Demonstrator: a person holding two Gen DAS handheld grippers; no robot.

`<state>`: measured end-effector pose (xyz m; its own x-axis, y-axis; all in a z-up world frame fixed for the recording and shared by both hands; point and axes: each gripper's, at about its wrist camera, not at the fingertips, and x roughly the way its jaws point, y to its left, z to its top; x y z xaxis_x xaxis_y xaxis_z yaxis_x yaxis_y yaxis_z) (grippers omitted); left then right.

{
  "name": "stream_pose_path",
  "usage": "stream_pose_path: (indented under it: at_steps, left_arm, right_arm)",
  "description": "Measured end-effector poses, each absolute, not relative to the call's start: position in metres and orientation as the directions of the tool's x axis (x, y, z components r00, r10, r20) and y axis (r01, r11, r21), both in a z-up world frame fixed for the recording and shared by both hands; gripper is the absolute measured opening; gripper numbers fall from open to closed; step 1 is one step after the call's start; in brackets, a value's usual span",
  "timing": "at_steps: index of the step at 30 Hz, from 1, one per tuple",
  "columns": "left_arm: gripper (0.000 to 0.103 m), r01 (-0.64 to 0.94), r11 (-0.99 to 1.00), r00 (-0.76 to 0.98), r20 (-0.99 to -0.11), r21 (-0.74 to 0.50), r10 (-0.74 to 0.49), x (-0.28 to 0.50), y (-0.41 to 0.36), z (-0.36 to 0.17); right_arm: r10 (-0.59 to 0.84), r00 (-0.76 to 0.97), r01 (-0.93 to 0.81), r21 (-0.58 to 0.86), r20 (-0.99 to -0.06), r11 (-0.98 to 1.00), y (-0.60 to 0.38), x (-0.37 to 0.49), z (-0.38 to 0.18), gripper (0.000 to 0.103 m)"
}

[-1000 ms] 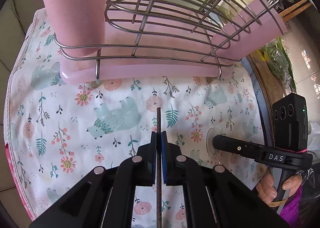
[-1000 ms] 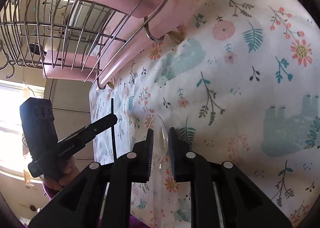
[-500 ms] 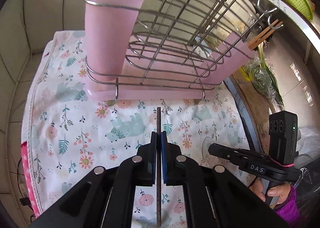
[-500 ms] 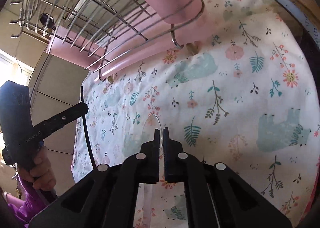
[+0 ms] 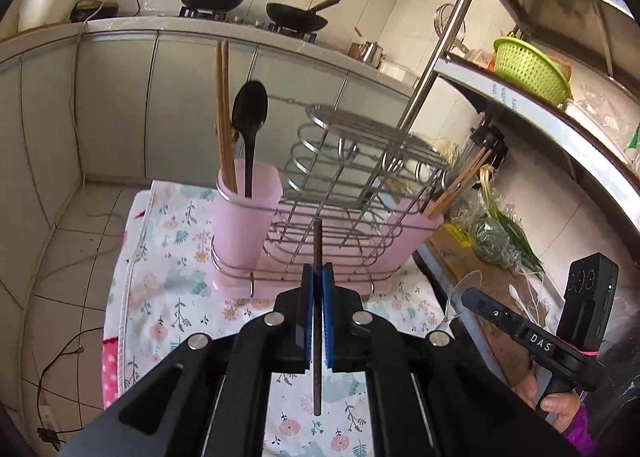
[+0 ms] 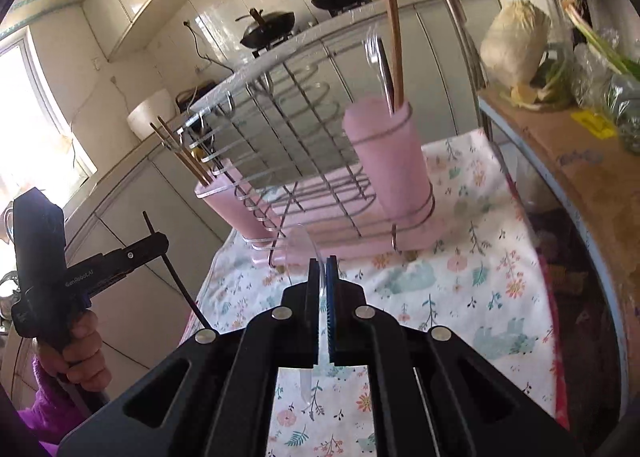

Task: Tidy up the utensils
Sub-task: 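Lift the dark chopstick with the left tool while the right tool lifts the clear spoon, then lower the chopstick into the pink cup with the left tool while the right tool drops the spoon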

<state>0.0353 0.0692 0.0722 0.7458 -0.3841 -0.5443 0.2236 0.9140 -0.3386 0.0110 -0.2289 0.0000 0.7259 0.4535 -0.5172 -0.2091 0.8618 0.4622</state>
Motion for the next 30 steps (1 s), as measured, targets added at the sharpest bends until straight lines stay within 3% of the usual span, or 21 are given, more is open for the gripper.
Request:
stream_pose_path:
  at_steps: [16, 30]
  left_arm:
    - [0.004, 0.165, 0.929, 0.887, -0.362, -0.332, -0.287, 0.053, 0.095, 0.154]
    - [0.004, 0.065, 0.954, 0.965, -0.226, -0.291, -0.134, 0.091, 0.104, 0.176]
  right_arm:
    - [0.305, 0.919, -0.210, 0.347, -0.248, 0.914, -0.249, 0.027, 0.113, 0.003]
    - [0.145, 0.982, -0.118, 0.202, -0.123, 0.972, -0.244, 0.049, 0.150, 0.003]
